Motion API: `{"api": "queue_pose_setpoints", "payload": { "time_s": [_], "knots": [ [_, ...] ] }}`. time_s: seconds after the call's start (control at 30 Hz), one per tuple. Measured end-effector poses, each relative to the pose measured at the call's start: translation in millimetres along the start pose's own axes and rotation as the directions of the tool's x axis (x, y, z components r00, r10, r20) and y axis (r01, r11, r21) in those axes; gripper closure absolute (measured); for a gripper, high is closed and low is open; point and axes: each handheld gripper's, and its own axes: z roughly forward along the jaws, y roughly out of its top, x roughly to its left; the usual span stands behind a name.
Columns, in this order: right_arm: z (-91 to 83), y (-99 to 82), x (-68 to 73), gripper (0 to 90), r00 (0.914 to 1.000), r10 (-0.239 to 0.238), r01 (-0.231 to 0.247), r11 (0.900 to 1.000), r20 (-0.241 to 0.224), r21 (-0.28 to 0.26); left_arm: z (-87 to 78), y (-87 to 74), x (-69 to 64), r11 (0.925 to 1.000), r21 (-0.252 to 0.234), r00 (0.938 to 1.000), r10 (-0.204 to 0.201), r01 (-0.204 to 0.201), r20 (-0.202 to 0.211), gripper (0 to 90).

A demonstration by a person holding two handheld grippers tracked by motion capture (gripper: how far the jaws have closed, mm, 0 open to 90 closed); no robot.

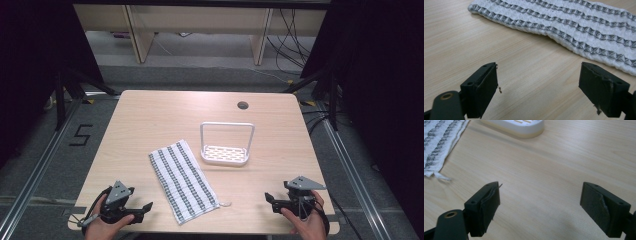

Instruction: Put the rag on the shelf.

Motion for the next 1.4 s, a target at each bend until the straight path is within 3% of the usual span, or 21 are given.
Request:
{"api": "queue_pose_setpoints", "payload": {
  "time_s": [0.1, 0.13, 0.37, 0.4, 0.43, 0.5, 0.53, 0.63, 0.7, 0.83, 0.9, 1.13, 1.2, 1.23, 1.33, 1.37, 1.4],
  "knots": [
    [-0.9, 0.8, -0.5, 17.6, 0.9996, -0.004, 0.005, 0.9999, -0.026, 0.009, 1.0, 0.5, -3.1, 0.9999, -0.011, 0.9999, 0.010, -0.010, 0.002, 14.9],
    [-1.4, 1.0, -0.2, 17.7, 0.9999, -0.012, 0.012, 0.9999, -0.006, 0.004, 1.5, 1.0, -3.8, 0.9999, -0.008, 0.9999, 0.015, -0.015, 0.000, 14.9],
    [-1.0, 1.8, 2.4, 18.9, 0.9990, -0.032, 0.032, 0.9995, -0.031, -0.001, 2.4, 2.4, -10.1, 0.9993, 0.006, 0.9993, 0.036, -0.036, 0.011, 15.0],
    [-1.0, 2.1, 3.0, 19.2, 0.9989, -0.032, 0.032, 0.9995, -0.035, -0.002, 3.6, 1.7, -11.4, 0.9994, -0.012, 0.9994, 0.032, -0.032, 0.015, 15.0],
    [-1.0, 2.6, 3.6, 19.4, 0.9987, -0.036, 0.035, 0.9994, -0.036, -0.005, 2.3, 2.8, -11.0, 0.9985, 0.011, 0.9984, 0.053, -0.054, 0.019, 15.0],
    [-1.1, 2.8, 5.2, 20.1, 0.9986, -0.043, 0.043, 0.9990, -0.030, -0.010, 2.7, 3.2, -13.0, 0.9980, 0.009, 0.9979, 0.062, -0.062, 0.021, 15.0],
    [-0.7, 2.8, 5.7, 20.5, 0.9980, -0.045, 0.045, 0.9990, -0.044, -0.008, 4.8, 2.6, -14.9, 0.9988, -0.013, 0.9988, 0.048, -0.048, 0.011, 15.1],
    [-1.0, 3.5, 7.2, 21.3, 0.9973, -0.056, 0.056, 0.9984, -0.048, -0.005, 3.5, 4.2, -18.7, 0.9983, 0.005, 0.9980, 0.058, -0.058, 0.023, 15.1],
    [-1.0, 3.5, 8.9, 21.6, 0.9971, -0.058, 0.058, 0.9983, -0.050, -0.010, 4.8, 3.9, -20.2, 0.9984, -0.009, 0.9981, 0.057, -0.057, 0.023, 15.1],
    [-1.7, 4.3, 16.1, 22.2, 0.9969, -0.021, 0.022, 0.9997, -0.076, 0.010, 5.2, 5.0, -25.3, 0.9972, -0.004, 0.9967, 0.075, -0.075, 0.031, 15.1],
    [-0.2, 5.5, 14.7, 22.2, 0.9938, -0.078, 0.077, 0.9970, -0.080, -0.011, 5.3, 5.3, -27.7, 0.9971, -0.008, 0.9964, 0.075, -0.075, 0.040, 15.1],
    [0.8, 8.9, 28.1, 22.8, 0.9901, -0.080, 0.079, 0.9967, -0.115, -0.013, 5.4, 6.2, -34.8, 0.9970, -0.021, 0.9964, 0.075, -0.075, 0.039, 15.1],
    [1.7, 10.4, 35.1, 25.4, 0.9867, -0.085, 0.083, 0.9963, -0.138, -0.019, 5.3, 6.6, -37.1, 0.9963, -0.021, 0.9956, 0.084, -0.084, 0.040, 15.1],
    [4.6, 12.3, 40.8, 26.5, 0.9758, -0.143, 0.140, 0.9897, -0.166, -0.032, 4.9, 6.5, -38.7, 0.9963, -0.021, 0.9953, 0.084, -0.084, 0.048, 15.2],
    [7.1, 13.3, 47.9, 28.5, 0.9687, -0.158, 0.155, 0.9875, -0.191, -0.028, 6.1, 6.4, -45.9, 0.9975, -0.041, 0.9963, 0.060, -0.057, 0.063, 15.5],
    [10.0, 14.9, 56.0, 31.1, 0.9581, -0.189, 0.186, 0.9820, -0.216, -0.032, 5.7, 6.9, -46.9, 0.9964, -0.032, 0.9947, 0.080, -0.079, 0.064, 16.6],
    [10.0, 14.9, 56.0, 31.1, 0.9581, -0.189, 0.186, 0.9820, -0.216, -0.032, 6.0, 6.7, -49.5, 0.9964, -0.027, 0.9945, 0.082, -0.080, 0.066, 16.6]
  ]
}}
